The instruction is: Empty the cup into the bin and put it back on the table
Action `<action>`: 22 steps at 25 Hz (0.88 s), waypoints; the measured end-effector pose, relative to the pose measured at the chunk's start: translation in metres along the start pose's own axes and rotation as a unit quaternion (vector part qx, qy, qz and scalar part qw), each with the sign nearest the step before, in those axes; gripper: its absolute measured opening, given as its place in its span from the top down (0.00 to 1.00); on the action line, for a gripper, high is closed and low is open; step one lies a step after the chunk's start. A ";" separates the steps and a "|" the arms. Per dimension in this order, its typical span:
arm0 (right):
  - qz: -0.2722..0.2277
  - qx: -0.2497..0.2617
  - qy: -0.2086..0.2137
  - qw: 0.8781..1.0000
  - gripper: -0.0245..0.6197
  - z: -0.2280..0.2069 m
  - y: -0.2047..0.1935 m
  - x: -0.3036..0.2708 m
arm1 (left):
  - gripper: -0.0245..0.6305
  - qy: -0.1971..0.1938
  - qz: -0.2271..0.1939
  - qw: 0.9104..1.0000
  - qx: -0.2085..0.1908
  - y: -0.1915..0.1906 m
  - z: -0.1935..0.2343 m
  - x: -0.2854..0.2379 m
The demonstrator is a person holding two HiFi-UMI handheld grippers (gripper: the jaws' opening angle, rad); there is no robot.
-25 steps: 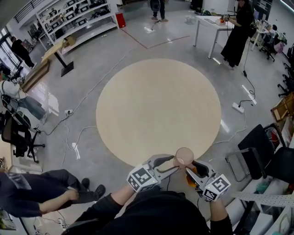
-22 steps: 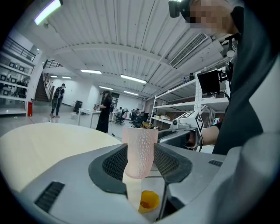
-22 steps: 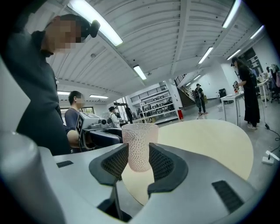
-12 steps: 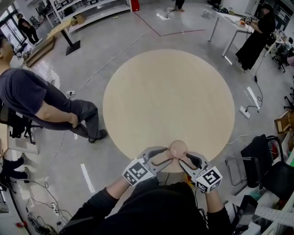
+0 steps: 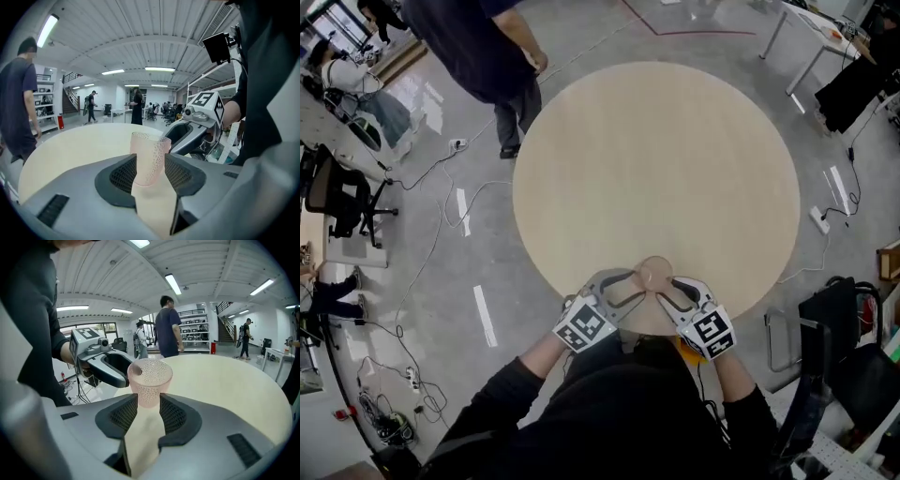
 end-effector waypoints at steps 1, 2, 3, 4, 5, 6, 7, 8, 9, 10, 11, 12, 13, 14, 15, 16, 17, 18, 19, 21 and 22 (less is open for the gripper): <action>0.008 0.003 0.005 1.000 0.72 -0.002 -0.005 -0.002 | 0.66 0.003 0.008 1.000 0.003 -0.004 -0.001 -0.003; 0.016 0.008 0.009 1.000 0.72 -0.004 -0.009 -0.003 | 0.66 0.006 0.015 1.000 0.005 -0.008 -0.002 -0.007; 0.023 0.012 0.012 1.000 0.72 -0.008 -0.014 -0.003 | 0.66 0.008 0.020 1.000 0.007 -0.011 -0.003 -0.012; 0.029 0.017 0.013 0.999 0.72 -0.012 -0.018 -0.003 | 0.66 0.010 0.025 1.000 0.007 -0.014 -0.003 -0.018; 0.035 0.022 0.013 0.999 0.72 -0.017 -0.022 -0.003 | 0.66 0.012 0.030 0.999 0.007 -0.017 -0.003 -0.024; 0.040 0.026 0.012 0.999 0.72 -0.020 -0.025 -0.003 | 0.66 0.015 0.036 0.999 0.008 -0.020 -0.003 -0.029; 0.045 0.029 0.012 0.999 0.72 -0.022 -0.027 -0.004 | 0.66 0.018 0.043 0.999 0.010 -0.023 -0.003 -0.031; 0.050 0.028 0.012 0.998 0.72 -0.023 -0.028 -0.005 | 0.66 0.020 0.049 0.999 0.013 -0.026 -0.002 -0.033; 0.055 0.026 0.012 0.998 0.72 -0.024 -0.030 -0.007 | 0.66 0.021 0.054 0.998 0.016 -0.029 -0.001 -0.034; 0.061 0.024 0.012 0.998 0.72 -0.024 -0.032 -0.008 | 0.66 0.022 0.059 0.998 0.019 -0.032 -0.001 -0.035; 0.066 0.022 0.011 0.998 0.72 -0.024 -0.034 -0.010 | 0.66 0.022 0.064 0.997 0.021 -0.036 0.000 -0.036; 0.070 0.021 0.012 0.997 0.72 -0.024 -0.036 -0.012 | 0.66 0.022 0.069 0.997 0.024 -0.040 0.000 -0.037; 0.074 0.019 0.012 0.997 0.72 -0.024 -0.039 -0.014 | 0.66 0.022 0.074 0.997 0.027 -0.043 0.000 -0.037; 0.077 0.018 0.014 0.997 0.72 -0.023 -0.041 -0.016 | 0.66 0.022 0.079 0.996 0.029 -0.047 0.000 -0.038; 0.081 0.016 0.016 0.996 0.72 -0.022 -0.043 -0.018 | 0.66 0.022 0.085 0.996 0.031 -0.050 0.001 -0.037; 0.085 0.015 0.018 0.996 0.72 -0.021 -0.046 -0.020 | 0.66 0.022 0.092 0.995 0.033 -0.054 0.001 -0.037; 0.089 0.014 0.021 0.996 0.72 -0.020 -0.048 -0.022 | 0.66 0.021 0.100 0.994 0.033 -0.058 0.001 -0.037; 0.095 0.013 0.023 0.995 0.72 -0.020 -0.051 -0.024 | 0.66 0.019 0.106 0.994 0.031 -0.061 0.001 -0.038; 0.100 0.015 0.024 0.995 0.72 -0.020 -0.053 -0.026 | 0.66 0.017 0.113 0.993 0.029 -0.064 0.001 -0.039; 0.111 0.020 0.025 0.993 0.72 -0.020 -0.058 -0.029 | 0.66 0.011 0.123 0.992 0.028 -0.069 0.002 -0.039; 0.113 0.021 0.025 0.993 0.72 -0.019 -0.059 -0.031 | 0.66 0.008 0.126 0.992 0.029 -0.071 0.002 -0.039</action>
Point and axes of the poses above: the fingertips, and each gripper's own axes: x backward along the fingers, z to its left, y out of its top, the point moved 7 cm from there along x, backward along the fingers, and after that the axes turned 8 degrees about -z, right-handed, at the moved point
